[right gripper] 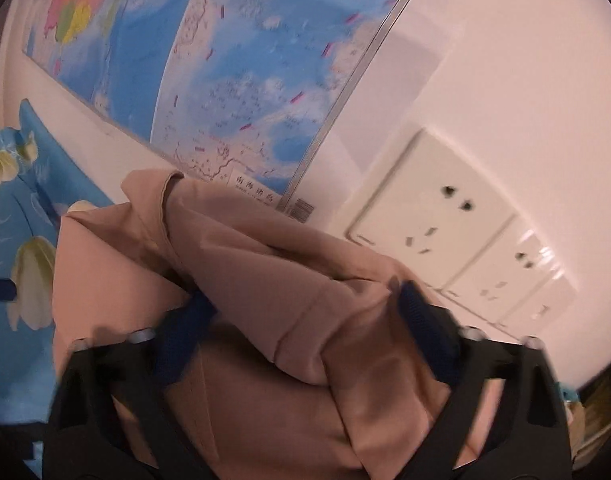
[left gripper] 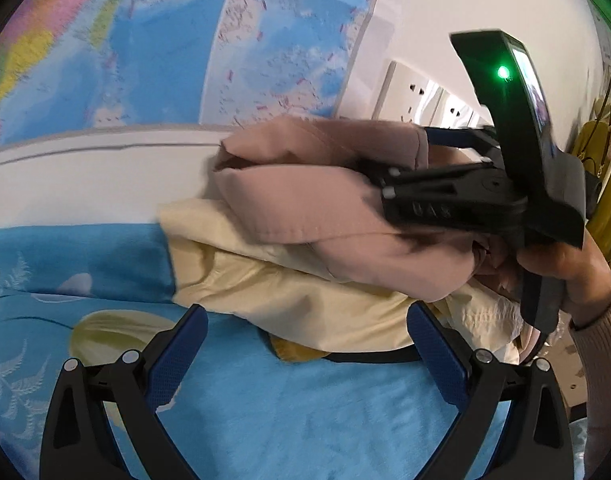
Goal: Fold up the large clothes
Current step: 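Grasp the pink jacket collar with both grippers and lift it off the pile, then lift the pink jacket high with both grippers to shake it open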
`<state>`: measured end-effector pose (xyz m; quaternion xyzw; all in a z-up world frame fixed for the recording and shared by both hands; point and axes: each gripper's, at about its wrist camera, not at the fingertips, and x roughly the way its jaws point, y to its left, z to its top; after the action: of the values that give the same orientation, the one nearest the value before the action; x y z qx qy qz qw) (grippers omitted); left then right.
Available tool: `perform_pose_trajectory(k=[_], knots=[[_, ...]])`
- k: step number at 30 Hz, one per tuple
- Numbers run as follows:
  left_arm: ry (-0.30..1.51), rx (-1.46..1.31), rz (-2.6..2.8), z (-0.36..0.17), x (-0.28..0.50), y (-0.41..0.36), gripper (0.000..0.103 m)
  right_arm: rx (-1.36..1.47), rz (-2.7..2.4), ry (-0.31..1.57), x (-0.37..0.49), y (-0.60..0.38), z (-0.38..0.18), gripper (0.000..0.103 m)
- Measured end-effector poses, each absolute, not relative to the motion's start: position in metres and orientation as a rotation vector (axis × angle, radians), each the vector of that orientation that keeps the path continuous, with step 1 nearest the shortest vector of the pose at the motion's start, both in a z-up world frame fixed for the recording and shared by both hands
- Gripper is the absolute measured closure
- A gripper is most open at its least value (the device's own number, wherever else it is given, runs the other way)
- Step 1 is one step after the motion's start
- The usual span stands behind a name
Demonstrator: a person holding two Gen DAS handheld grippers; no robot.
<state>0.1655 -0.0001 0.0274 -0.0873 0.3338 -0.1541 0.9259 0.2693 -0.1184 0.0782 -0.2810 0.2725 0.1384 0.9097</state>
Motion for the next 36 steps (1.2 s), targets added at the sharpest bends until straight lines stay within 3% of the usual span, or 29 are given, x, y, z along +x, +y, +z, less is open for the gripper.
perform_pose_trajectory(k=[1, 3, 6, 13, 21, 22, 24, 26, 27, 36], knots=[[0.693, -0.187, -0.325, 0.026, 0.169, -0.001, 0.007, -0.571, 0.308, 0.597, 0.274, -0.119, 0.078, 0.066], [0.701, -0.193, -0.336, 0.023, 0.173, -0.001, 0.007, -0.555, 0.318, 0.614, 0.273, -0.120, 0.082, 0.077], [0.681, -0.193, -0.341, 0.024, 0.177, -0.001, 0.007, -0.521, 0.327, 0.557, 0.254, -0.129, 0.101, 0.084], [0.636, -0.270, -0.371, 0.032, 0.186, 0.005, 0.007, -0.331, 0.310, 0.393, 0.197, -0.178, 0.186, 0.088], [0.607, -0.128, -0.452, 0.022, 0.192, -0.036, 0.007, -0.210, 0.283, 0.330, 0.161, -0.225, 0.233, 0.088], [0.601, -0.095, -0.454, 0.020, 0.193, -0.043, 0.012, -0.203, 0.283, 0.320, 0.154, -0.232, 0.236, 0.088], [0.592, -0.065, -0.479, 0.022, 0.195, -0.055, 0.037, -0.193, 0.271, 0.297, 0.144, -0.236, 0.239, 0.088], [0.575, -0.074, -0.487, 0.034, 0.199, -0.057, 0.087, -0.168, 0.272, 0.295, 0.135, -0.246, 0.244, 0.088], [0.571, -0.088, -0.503, 0.041, 0.200, -0.057, 0.095, -0.159, 0.266, 0.288, 0.129, -0.250, 0.249, 0.088], [0.238, -0.102, -0.495, 0.171, 0.136, -0.038, 0.098, -0.094, 0.261, 0.068, 0.035, -0.277, 0.339, 0.089]])
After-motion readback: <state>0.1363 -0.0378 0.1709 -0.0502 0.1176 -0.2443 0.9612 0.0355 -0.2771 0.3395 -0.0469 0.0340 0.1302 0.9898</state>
